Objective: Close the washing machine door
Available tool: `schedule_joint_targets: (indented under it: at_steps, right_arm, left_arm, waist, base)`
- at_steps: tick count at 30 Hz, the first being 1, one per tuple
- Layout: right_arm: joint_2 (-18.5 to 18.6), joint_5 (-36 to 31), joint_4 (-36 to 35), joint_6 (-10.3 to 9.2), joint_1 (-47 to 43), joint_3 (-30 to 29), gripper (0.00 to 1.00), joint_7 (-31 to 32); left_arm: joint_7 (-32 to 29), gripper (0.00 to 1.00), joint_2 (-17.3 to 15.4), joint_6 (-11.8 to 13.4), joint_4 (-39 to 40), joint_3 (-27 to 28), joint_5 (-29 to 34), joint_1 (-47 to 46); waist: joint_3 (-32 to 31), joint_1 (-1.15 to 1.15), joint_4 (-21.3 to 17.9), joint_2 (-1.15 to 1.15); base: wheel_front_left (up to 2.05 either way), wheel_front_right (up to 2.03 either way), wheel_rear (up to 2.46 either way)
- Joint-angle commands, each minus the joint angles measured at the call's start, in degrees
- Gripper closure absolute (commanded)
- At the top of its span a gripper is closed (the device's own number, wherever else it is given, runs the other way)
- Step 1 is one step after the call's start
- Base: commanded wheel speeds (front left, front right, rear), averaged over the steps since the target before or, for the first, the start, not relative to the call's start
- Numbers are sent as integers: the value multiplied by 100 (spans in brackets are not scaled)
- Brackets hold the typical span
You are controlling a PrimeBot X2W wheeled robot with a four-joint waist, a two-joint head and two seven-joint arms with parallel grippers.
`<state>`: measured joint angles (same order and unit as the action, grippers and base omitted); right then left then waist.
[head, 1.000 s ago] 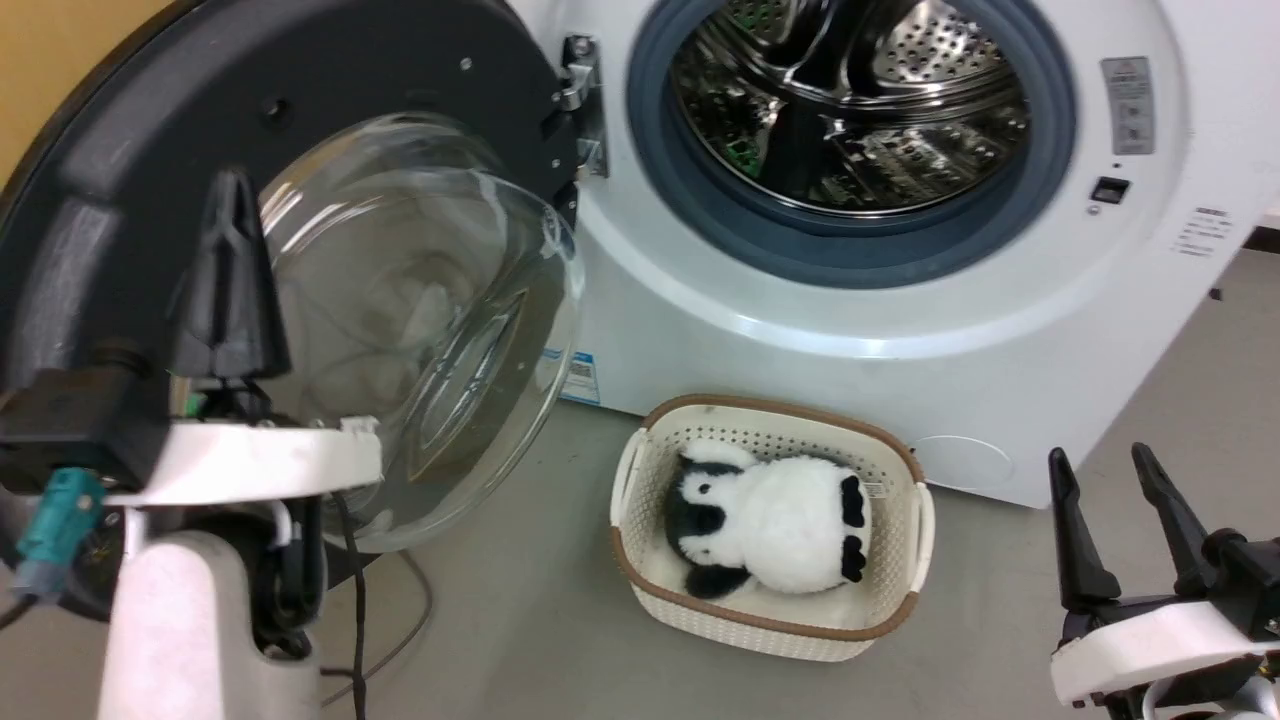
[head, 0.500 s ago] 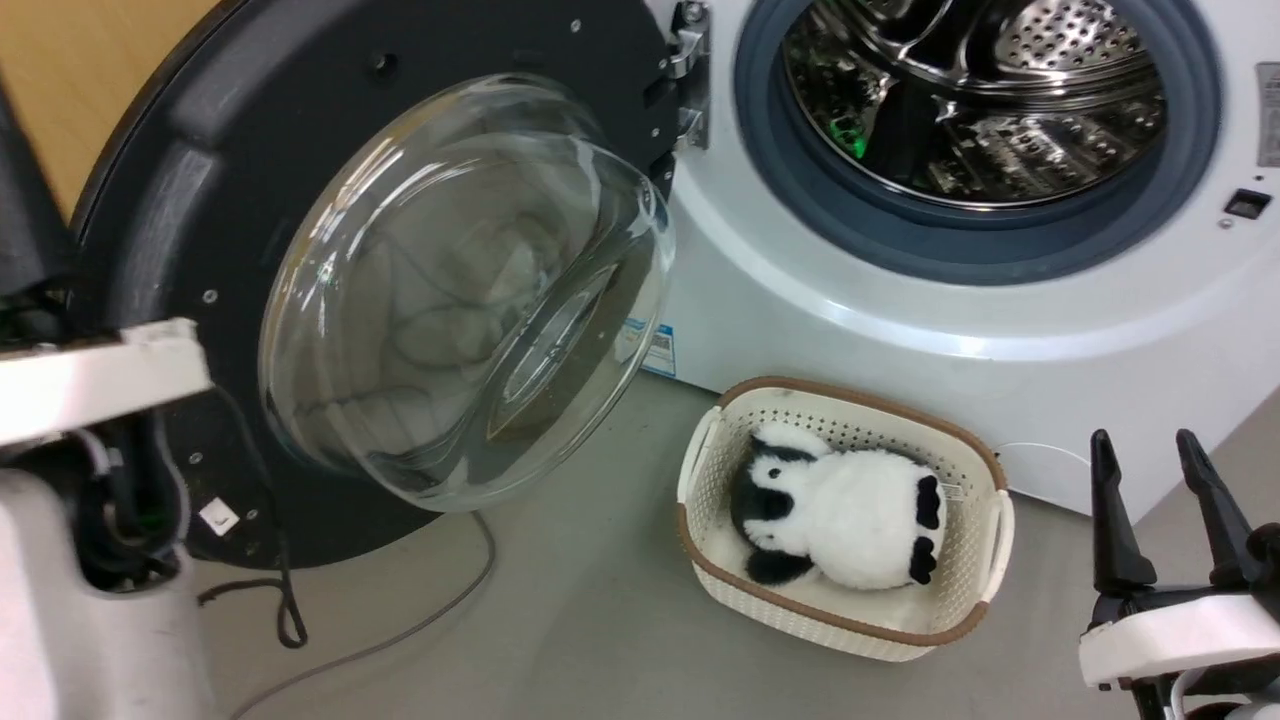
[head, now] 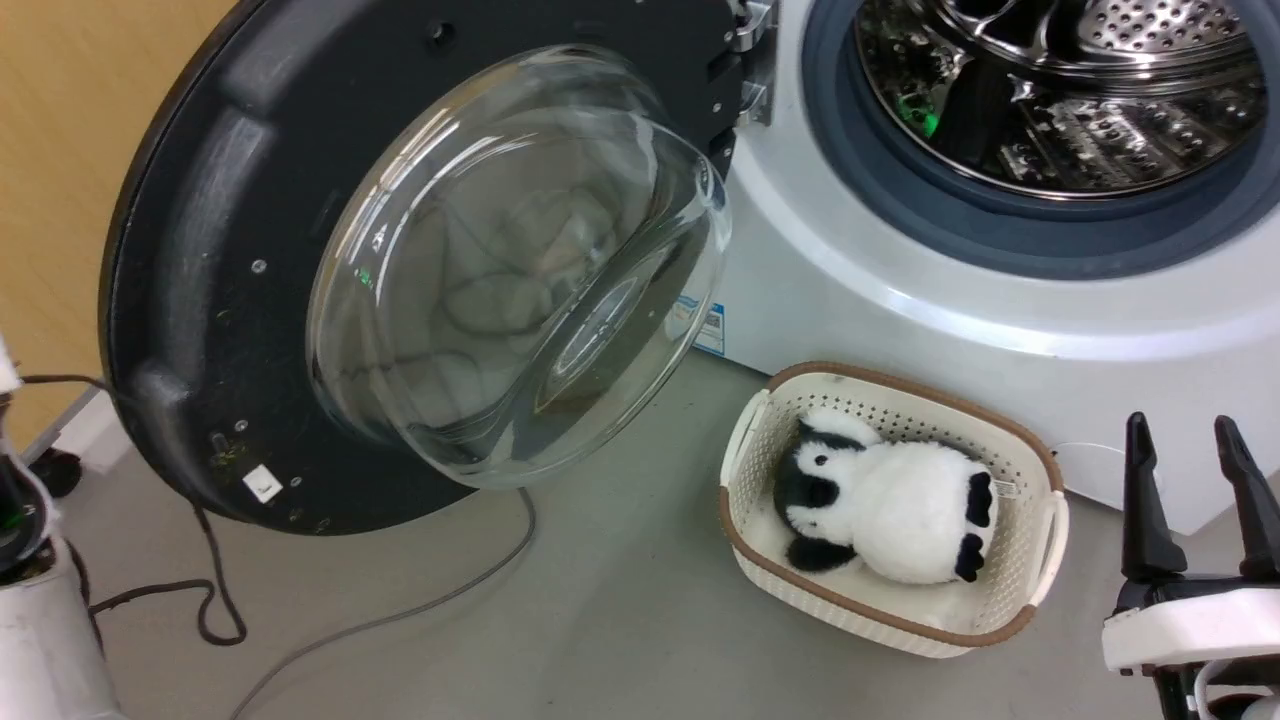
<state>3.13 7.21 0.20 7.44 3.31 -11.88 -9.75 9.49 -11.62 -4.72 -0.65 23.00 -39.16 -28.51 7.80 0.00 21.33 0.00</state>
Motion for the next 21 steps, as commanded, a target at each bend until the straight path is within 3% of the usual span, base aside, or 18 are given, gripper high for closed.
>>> schedule_joint_targets:
  at_steps: [1,4,10,21]
  right_arm:
    - [-17,17,-15,3,91,-63,0,-59]
    - [-18,0,-39,3,112,-139,0,-107]
    - [-19,-22,-65,3,150,-204,0,-167]
    - [-21,-59,-147,4,278,-361,0,-310]
  left_arm:
    - [29,100,-95,-34,-158,117,-310,-142]
    - [-38,100,-231,-59,-562,291,-1010,-185]
    - [-258,100,-372,-90,-921,278,-1792,-168]
    - [-1408,100,-560,-165,-2139,119,-3508,-351]
  waist:
    - [54,0,67,0]
    - [147,0,176,0]
    - [267,0,312,0]
    - [616,0,602,0]
  base:
    - [0,0,0]
    - [0,0,0]
    - [0,0,0]
    - [0,0,0]
